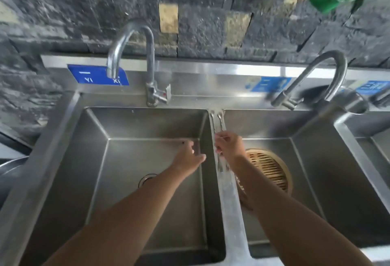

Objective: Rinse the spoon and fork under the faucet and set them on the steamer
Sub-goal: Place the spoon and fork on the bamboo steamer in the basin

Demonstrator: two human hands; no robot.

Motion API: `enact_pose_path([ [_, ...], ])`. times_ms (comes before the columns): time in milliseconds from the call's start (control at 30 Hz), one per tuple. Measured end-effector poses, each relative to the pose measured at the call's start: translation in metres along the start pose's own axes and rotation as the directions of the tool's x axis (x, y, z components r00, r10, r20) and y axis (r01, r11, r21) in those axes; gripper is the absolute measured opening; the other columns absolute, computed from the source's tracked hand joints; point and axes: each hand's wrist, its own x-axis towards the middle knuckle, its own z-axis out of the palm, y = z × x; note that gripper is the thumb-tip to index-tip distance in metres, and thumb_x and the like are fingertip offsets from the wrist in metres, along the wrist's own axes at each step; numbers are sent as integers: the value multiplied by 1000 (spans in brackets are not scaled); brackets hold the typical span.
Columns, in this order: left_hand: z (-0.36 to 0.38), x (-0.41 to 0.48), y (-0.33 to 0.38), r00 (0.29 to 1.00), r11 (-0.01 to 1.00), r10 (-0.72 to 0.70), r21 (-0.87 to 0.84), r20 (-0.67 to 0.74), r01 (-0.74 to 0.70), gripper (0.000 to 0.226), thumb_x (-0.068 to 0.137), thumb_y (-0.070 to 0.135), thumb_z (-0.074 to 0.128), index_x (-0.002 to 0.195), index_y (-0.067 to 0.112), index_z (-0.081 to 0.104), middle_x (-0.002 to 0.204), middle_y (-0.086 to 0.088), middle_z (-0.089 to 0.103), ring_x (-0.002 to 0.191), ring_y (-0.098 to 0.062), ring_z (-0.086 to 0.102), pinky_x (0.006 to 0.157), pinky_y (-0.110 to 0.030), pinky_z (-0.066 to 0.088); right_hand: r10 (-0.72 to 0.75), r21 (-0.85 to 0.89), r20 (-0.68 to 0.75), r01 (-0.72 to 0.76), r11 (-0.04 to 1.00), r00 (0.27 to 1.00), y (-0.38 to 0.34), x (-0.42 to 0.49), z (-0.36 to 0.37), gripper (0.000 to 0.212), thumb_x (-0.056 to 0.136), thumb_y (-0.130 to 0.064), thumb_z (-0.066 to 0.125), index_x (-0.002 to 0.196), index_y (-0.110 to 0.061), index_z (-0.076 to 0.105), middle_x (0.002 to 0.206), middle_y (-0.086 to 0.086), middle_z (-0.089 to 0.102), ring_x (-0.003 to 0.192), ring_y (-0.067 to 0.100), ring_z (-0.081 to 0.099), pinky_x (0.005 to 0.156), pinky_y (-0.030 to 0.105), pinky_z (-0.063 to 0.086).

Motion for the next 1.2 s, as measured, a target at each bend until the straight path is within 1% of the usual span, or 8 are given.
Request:
enact_pose_path([
  [100,60,-13,2,999,999,-42,-18,-15,42,80,81,36,71,147,14,31,135,-3,50,131,-26,48,104,-34,43,-48,-80,-7,47,996,999,24,16,-33,6,90,-17,63,89,-14,68,60,-1,64,37,-1,52,39,18,38],
  [200,114,-22,8,986,996,-77,-59,-145,69,93,71,47,79,143,15,30,142,-10,44,132,-27,45,101,-29,39,-17,-126,45,22,992,999,49,38,-59,9,90,-20,64,92,-12,65,69,3,68,46,9,57,43,21,37],
  [333,163,-21,15,933,980,-194,-104,-303,170,110,69,50,82,150,12,19,145,-16,39,132,-31,44,108,-43,40,12,-198,92,6,980,996,68,62,-73,16,88,-31,68,88,-16,61,72,2,70,49,10,61,43,23,42],
  [467,187,-16,5,899,961,-155,149,-409,233,113,74,59,71,154,15,4,143,-11,41,123,-31,53,94,-44,51,-6,-306,198,67,950,980,73,82,-67,22,86,-40,65,84,-19,59,75,3,72,69,21,70,64,37,57],
  [633,199,-12,-9,817,914,-58,299,-573,275,94,82,58,56,153,18,9,134,-5,50,102,-30,65,76,-41,55,-64,-394,346,207,895,936,71,109,-49,29,85,-41,63,68,-18,59,71,9,74,69,27,71,71,44,61],
  [900,204,-7,-9,789,881,-35,353,-613,313,87,82,54,53,152,19,15,130,-2,52,87,-31,68,67,-40,54,-99,-422,383,270,866,918,73,128,-43,42,84,-42,65,73,-2,61,60,7,61,57,26,57,68,41,57],
  [1067,205,-7,-12,780,884,-13,357,-626,302,84,82,54,51,151,21,16,127,-1,53,85,-31,69,66,-39,54,-95,-419,373,259,870,923,73,129,-42,38,85,-40,66,80,-2,64,81,17,73,74,33,68,75,47,60],
  [1200,205,-7,-11,778,883,-10,359,-629,302,84,81,55,50,151,23,16,124,-1,54,84,-31,68,66,-39,54,-82,-414,355,236,879,931,72,127,-42,33,87,-37,65,80,-5,67,75,13,73,71,32,72,72,48,62],
])
